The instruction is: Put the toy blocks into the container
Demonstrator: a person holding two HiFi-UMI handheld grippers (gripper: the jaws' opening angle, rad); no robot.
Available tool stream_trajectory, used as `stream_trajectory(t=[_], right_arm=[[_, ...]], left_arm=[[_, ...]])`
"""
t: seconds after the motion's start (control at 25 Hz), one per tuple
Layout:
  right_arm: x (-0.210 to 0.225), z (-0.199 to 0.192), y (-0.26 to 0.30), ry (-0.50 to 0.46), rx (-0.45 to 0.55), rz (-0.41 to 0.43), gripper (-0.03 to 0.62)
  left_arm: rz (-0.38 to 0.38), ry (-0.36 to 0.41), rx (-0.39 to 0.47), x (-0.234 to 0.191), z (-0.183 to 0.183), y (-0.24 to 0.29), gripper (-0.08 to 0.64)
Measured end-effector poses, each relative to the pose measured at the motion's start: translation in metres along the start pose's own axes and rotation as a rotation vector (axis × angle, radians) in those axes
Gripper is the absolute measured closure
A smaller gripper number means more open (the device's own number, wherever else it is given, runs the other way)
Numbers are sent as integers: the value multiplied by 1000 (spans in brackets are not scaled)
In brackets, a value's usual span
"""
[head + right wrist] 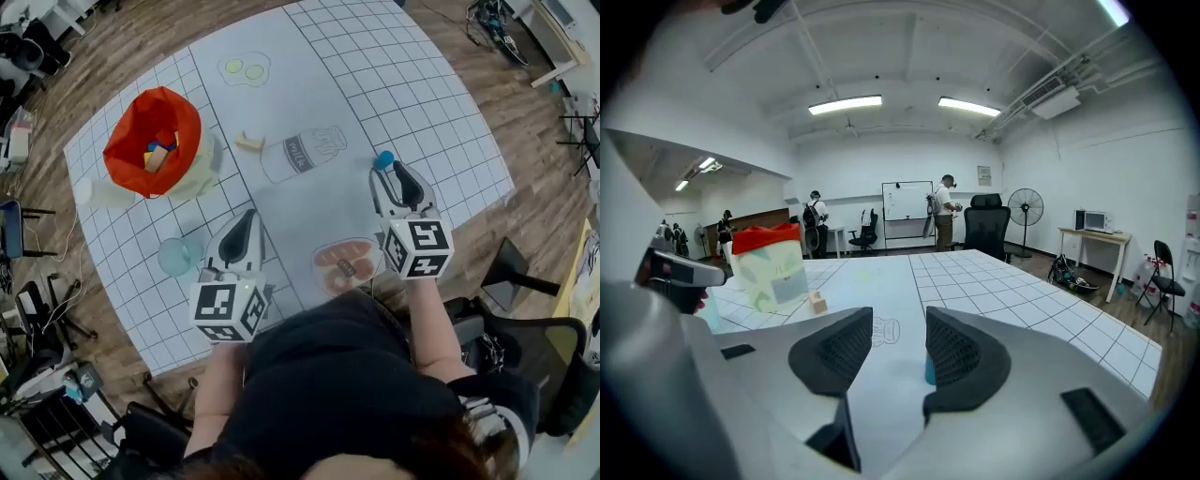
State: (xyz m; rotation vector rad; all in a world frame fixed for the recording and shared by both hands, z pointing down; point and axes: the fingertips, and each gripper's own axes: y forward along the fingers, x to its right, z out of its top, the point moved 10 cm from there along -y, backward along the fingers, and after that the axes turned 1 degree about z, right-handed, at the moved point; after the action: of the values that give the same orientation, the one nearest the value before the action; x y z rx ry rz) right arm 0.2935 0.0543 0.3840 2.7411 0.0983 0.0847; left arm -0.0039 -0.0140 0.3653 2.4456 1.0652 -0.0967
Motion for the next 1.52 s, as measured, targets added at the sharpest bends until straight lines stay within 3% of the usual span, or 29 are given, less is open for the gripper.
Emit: stream_trajectory(t=[0.52,0.84,1.2,1.52], right_arm=[[47,-37,45,8,-103,22,396],[52,-48,58,-17,-144,15,440],[26,-19,48,-56,-141,41,443],[-42,36,45,-97,-107,206,443]], left_arm=[[61,23,-97,16,-13,66,532],[87,32,-117,10,-14,75,532],[56,25,-66,-5,11,47,533],[67,25,2,-36,44,-5,534]])
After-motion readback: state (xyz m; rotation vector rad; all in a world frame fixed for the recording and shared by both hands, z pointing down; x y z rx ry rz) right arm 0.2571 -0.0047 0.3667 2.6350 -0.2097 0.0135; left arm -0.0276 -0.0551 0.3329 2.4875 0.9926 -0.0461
